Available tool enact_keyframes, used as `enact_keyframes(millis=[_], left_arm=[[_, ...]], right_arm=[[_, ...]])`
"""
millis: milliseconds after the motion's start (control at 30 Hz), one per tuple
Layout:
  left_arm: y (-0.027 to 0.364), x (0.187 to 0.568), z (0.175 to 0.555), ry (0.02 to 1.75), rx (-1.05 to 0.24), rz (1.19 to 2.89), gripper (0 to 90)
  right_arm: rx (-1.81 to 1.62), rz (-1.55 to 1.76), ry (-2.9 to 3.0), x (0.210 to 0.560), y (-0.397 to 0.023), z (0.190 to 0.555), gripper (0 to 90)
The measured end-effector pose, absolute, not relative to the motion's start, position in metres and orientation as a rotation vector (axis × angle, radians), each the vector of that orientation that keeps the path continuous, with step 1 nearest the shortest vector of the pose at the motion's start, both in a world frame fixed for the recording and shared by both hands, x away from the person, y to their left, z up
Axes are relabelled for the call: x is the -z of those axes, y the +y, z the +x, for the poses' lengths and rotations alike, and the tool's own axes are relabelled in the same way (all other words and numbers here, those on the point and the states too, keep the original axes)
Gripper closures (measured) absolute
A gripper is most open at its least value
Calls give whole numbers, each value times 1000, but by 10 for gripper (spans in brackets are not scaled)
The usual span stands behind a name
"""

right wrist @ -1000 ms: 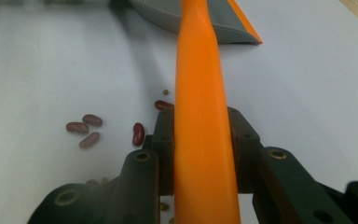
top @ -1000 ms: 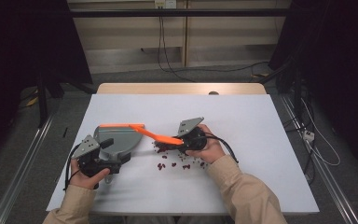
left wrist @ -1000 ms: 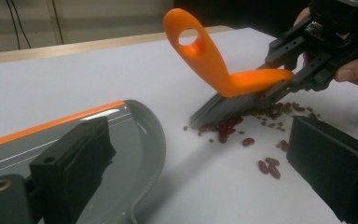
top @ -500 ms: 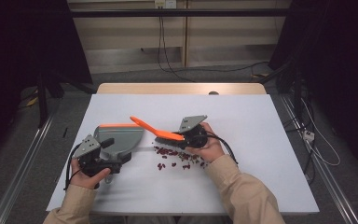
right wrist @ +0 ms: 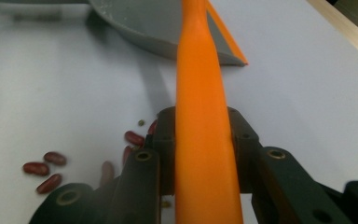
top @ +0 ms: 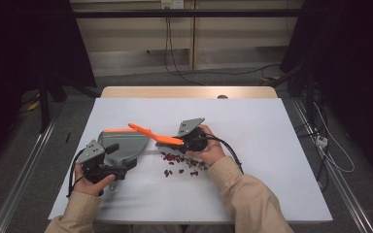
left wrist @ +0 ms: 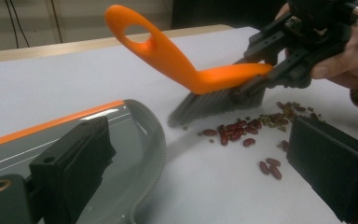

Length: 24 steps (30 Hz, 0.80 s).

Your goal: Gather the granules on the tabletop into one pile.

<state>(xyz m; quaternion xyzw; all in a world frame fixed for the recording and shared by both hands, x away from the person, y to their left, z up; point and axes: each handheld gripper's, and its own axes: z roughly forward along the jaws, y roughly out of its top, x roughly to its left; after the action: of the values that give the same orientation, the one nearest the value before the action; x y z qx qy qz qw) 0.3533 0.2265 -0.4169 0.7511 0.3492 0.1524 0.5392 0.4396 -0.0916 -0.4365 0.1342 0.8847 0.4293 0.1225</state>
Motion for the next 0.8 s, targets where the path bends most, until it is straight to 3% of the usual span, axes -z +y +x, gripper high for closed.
enact_keyframes(millis=[567, 800], left_arm=[[227, 416, 351, 825, -368, 1781, 65], [227, 416, 351, 823, -369, 1787, 65]], right_arm=[[-1291, 397, 2539, 431, -100, 415, 711], [-1360, 613, 2424, 416, -102, 408, 711]])
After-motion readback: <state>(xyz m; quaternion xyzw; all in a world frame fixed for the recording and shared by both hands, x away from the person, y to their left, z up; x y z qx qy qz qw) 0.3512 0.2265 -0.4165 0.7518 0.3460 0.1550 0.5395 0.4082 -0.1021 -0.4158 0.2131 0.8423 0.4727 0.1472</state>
